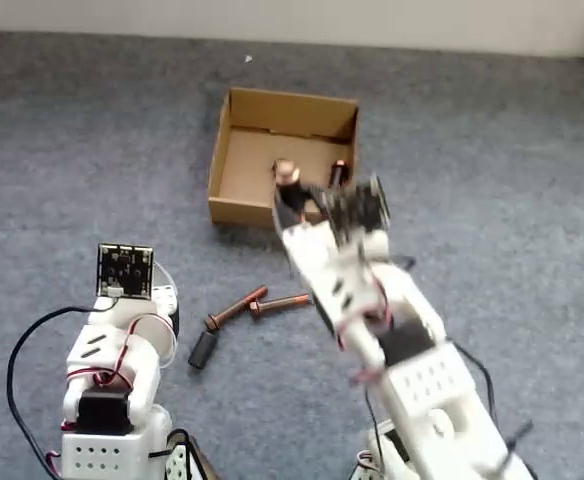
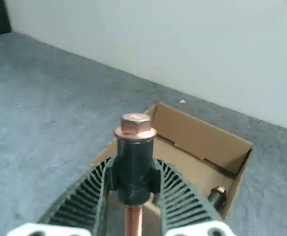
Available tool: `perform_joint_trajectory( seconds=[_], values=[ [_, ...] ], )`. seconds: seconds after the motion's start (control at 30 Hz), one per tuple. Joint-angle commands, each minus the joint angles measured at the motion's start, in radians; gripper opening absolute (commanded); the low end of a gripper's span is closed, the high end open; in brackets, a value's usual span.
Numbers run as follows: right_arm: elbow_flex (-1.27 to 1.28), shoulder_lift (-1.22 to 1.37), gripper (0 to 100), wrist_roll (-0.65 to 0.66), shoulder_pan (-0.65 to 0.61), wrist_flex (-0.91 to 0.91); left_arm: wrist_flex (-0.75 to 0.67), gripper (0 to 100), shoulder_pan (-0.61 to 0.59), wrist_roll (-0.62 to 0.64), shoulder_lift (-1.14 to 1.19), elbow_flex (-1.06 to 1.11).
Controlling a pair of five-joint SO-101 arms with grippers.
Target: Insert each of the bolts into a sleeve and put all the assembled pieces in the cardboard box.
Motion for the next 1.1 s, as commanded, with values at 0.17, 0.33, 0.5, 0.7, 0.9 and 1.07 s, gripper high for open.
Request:
perform_joint_trajectory(
  seconds=[0.17, 0.33, 0.5, 0.7, 0.9, 1.07],
  values=[
    [-0.335, 0.582, 0.5, -0.012, 0.093, -0.223, -0.021, 0, -0.008, -0.009, -0.008, -0.005],
    [-0.401, 0.750, 0.5, -0.012, 0.094, -0.275, -0.021, 1, -0.008, -0.009, -0.008, -0.007],
    [-0.418, 0.872, 0.5, -0.012, 0.096, -0.344, -0.021, 1, -0.008, -0.009, -0.008, -0.008],
    [-0.430, 0.983, 0.5, -0.009, 0.096, -0.358, -0.021, 1, -0.008, -0.009, -0.008, -0.010],
    [-0.453, 1.030, 0.8, -0.009, 0.096, -0.351, -0.021, 1, -0.010, -0.009, -0.008, -0.012],
    [-0.449, 1.030, 10.7, -0.011, 0.101, -0.349, -0.021, 1, -0.010, -0.009, -0.008, -0.012]
  ],
)
